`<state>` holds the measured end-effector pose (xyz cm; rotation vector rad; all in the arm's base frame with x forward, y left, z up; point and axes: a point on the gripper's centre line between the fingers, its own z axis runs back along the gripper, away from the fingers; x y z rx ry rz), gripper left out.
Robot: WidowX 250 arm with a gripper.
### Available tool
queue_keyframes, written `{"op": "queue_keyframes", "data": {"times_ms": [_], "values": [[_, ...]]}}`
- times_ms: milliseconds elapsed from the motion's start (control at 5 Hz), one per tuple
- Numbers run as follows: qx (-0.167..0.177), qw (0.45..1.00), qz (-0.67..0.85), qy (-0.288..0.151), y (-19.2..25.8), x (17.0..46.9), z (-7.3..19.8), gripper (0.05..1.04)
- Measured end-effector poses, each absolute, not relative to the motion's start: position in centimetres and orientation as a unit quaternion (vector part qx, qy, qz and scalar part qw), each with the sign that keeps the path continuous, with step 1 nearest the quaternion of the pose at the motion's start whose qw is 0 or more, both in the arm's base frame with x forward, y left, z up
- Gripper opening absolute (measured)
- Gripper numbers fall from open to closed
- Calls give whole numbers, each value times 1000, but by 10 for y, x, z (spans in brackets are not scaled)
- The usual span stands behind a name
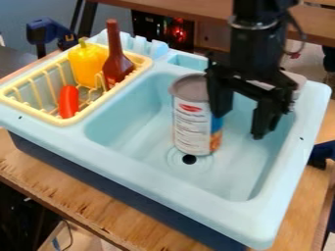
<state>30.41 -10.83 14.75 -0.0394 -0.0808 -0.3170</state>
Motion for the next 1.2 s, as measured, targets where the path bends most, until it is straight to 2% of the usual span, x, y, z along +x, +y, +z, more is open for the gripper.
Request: {"op": "queue_keyframes", "data": {"times_ms": [200, 400, 800, 1200], "values": [[-43, 988, -145, -33, -93, 303, 131, 999], [-59, 987, -141, -51, -90, 301, 133, 999], [-46, 988, -135, -58, -95, 291, 149, 999], [-3, 992, -126, -2, -112, 266, 196, 999]]}}
